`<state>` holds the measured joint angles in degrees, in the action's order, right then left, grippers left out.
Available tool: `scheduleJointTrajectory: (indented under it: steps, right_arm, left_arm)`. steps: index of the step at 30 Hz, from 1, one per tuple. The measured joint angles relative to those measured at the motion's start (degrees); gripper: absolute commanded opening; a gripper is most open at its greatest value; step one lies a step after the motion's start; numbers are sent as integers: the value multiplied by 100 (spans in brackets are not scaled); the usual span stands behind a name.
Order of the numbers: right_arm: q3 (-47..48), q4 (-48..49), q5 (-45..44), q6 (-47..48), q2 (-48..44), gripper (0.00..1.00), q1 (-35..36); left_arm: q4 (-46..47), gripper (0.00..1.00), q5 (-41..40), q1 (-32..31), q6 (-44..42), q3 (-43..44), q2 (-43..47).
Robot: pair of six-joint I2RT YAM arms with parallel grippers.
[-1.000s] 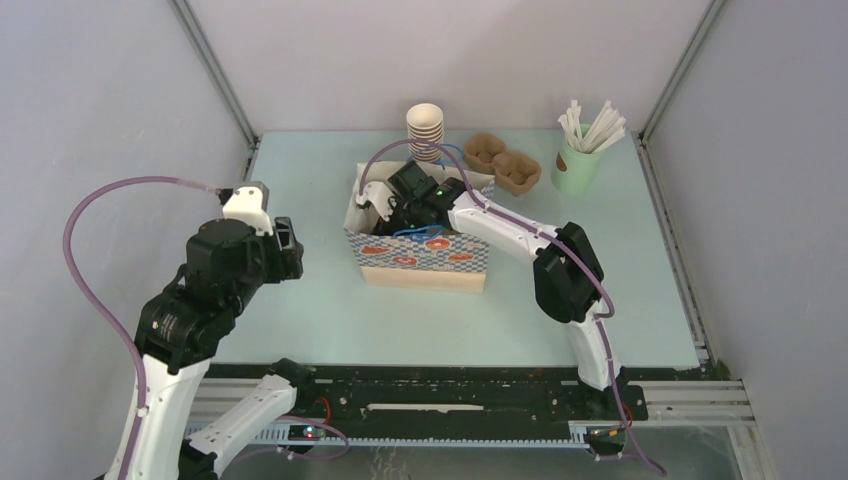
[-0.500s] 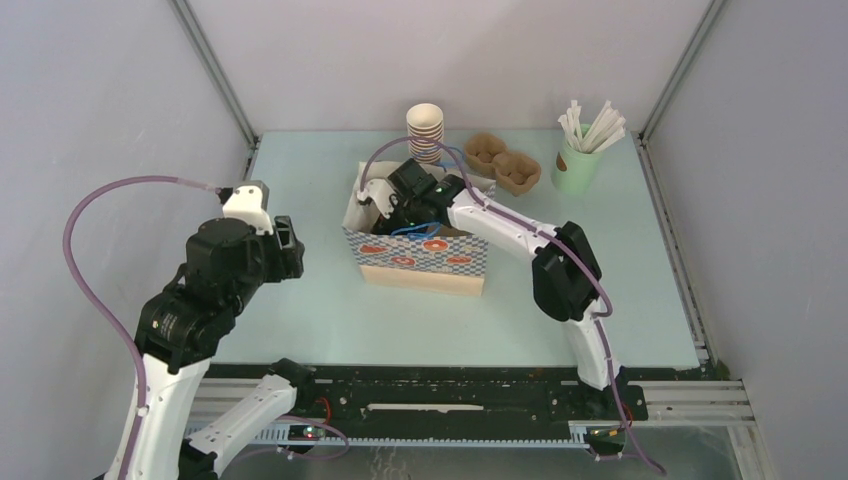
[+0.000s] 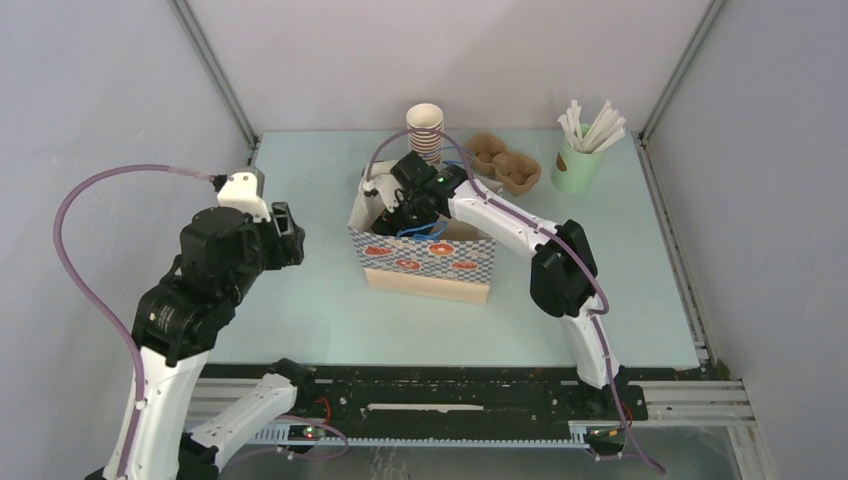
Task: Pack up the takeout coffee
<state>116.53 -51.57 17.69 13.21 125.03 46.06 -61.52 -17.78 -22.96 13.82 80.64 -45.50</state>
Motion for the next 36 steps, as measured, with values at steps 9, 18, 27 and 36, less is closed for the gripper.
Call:
scheduleJointTrajectory:
  steps: [9, 18, 27, 36]
  right_arm:
    - [557, -568, -358, -345, -9, 100, 85]
    - [949, -1084, -1239, -476, -573, 100, 173]
    - [1720, -1453, -1823, -470, -1115, 100, 243]
    - [769, -516, -2247, -879, -3471, 100, -326]
  left_arm:
    - [42, 63, 2, 0, 39, 179, -140]
    - [61, 65, 31, 0, 142, 177, -177]
    - [116, 65, 212, 2, 280, 177, -326]
    - [151, 66, 326, 2, 286, 177, -409]
